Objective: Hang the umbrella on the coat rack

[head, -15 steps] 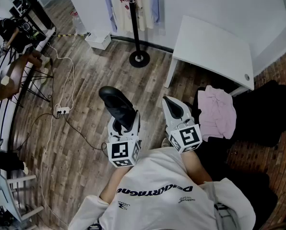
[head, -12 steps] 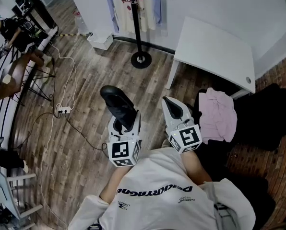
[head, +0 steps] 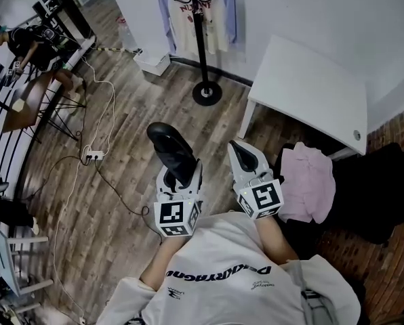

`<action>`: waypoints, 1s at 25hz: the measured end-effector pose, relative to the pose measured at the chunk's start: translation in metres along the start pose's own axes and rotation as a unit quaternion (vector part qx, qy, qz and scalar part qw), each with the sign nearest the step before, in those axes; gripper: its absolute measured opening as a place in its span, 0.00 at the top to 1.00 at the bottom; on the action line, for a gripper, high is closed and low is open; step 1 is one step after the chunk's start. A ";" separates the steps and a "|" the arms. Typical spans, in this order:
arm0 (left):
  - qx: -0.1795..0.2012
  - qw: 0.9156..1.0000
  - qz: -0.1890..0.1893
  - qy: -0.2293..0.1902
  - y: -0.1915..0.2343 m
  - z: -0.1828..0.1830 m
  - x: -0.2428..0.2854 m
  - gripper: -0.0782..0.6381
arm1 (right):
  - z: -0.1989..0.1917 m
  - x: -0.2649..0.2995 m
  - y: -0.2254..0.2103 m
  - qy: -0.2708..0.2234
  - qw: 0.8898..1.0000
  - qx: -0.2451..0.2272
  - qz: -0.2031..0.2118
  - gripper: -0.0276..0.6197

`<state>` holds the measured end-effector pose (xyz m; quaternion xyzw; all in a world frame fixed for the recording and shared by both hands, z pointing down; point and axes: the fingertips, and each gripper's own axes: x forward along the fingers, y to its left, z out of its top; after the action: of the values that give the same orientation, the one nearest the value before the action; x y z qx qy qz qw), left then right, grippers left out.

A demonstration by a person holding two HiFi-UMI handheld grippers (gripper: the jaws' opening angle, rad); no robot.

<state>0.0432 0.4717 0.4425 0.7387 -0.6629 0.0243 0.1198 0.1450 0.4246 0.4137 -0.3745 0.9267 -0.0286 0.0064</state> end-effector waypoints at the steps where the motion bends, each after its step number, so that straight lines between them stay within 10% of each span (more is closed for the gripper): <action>1: -0.002 1.000 0.003 0.000 -0.005 0.000 0.006 0.54 | 0.001 0.000 -0.006 0.001 1.000 0.001 0.008 0.97; 14: 0.008 0.999 0.016 0.027 -0.041 -0.001 0.085 0.54 | 0.001 0.015 -0.085 0.004 1.000 -0.001 0.017 0.97; 25: 0.001 0.999 -0.007 0.033 0.046 0.017 0.223 0.54 | -0.004 0.162 -0.134 0.013 1.000 -0.014 -0.004 0.97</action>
<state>0.0224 0.2466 0.4757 0.7420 -0.6537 0.0479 0.1411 0.1214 0.2167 0.4268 -0.3783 0.9254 -0.0205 -0.0113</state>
